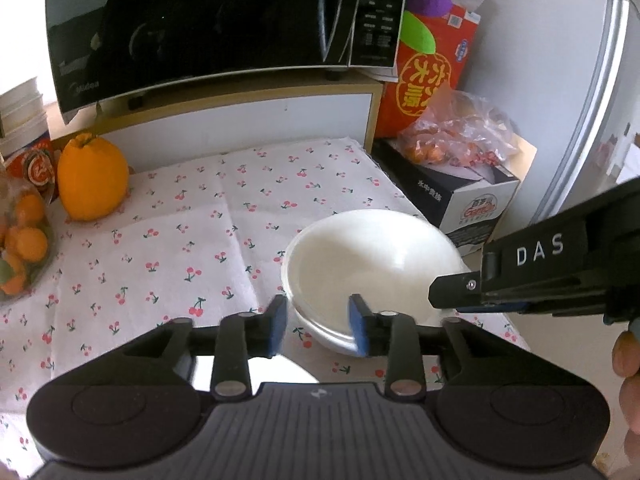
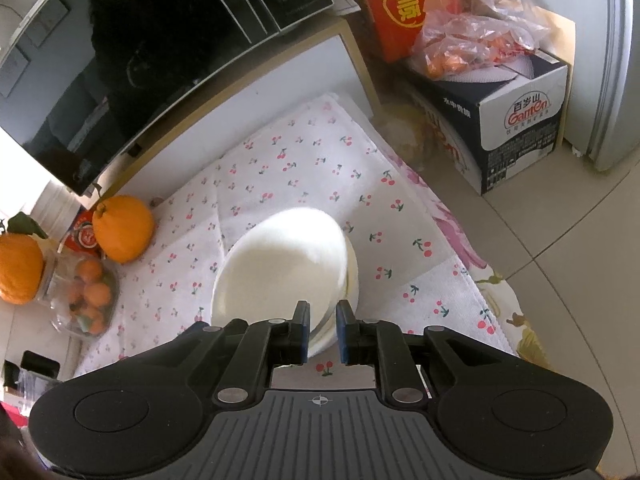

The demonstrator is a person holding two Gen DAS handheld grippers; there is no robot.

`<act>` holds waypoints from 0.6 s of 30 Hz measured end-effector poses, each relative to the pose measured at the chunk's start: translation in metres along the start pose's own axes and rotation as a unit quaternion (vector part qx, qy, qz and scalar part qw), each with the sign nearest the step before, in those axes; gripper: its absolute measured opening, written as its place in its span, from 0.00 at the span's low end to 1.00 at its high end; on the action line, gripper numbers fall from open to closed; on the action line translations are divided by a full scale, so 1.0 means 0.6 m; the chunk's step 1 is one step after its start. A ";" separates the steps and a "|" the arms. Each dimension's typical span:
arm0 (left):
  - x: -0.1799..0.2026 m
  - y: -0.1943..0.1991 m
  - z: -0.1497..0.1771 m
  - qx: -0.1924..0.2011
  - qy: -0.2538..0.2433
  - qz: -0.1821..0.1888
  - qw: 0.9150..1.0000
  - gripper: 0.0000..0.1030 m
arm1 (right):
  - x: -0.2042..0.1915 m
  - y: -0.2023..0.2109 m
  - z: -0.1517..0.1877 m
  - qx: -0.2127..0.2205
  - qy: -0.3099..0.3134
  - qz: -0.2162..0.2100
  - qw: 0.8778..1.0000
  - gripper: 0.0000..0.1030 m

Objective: Organize plates and bowls
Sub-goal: 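Lower the small bowl into the nested bowls and open both grippers, then move both tools to the rim of the plate-and-bowl stack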

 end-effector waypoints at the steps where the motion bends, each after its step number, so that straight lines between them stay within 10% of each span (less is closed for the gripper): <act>1: -0.001 0.002 -0.001 0.004 -0.002 0.001 1.000 0.40 | 0.001 0.001 -0.001 0.000 0.000 0.000 1.000 0.20; 18: 0.009 0.010 0.008 0.011 -0.049 0.016 0.999 0.99 | 0.029 0.007 -0.021 0.015 -0.016 -0.005 1.000 0.79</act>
Point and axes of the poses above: each gripper's, at about its wrist camera, not at the fingertips, and y roughly against the way its jaws point, x to its right, z to its underside, the point moved 7 cm from there along -y, roughly the way its jaws point, and after that the axes turned 4 degrees about -y, right-handed, at the moved point
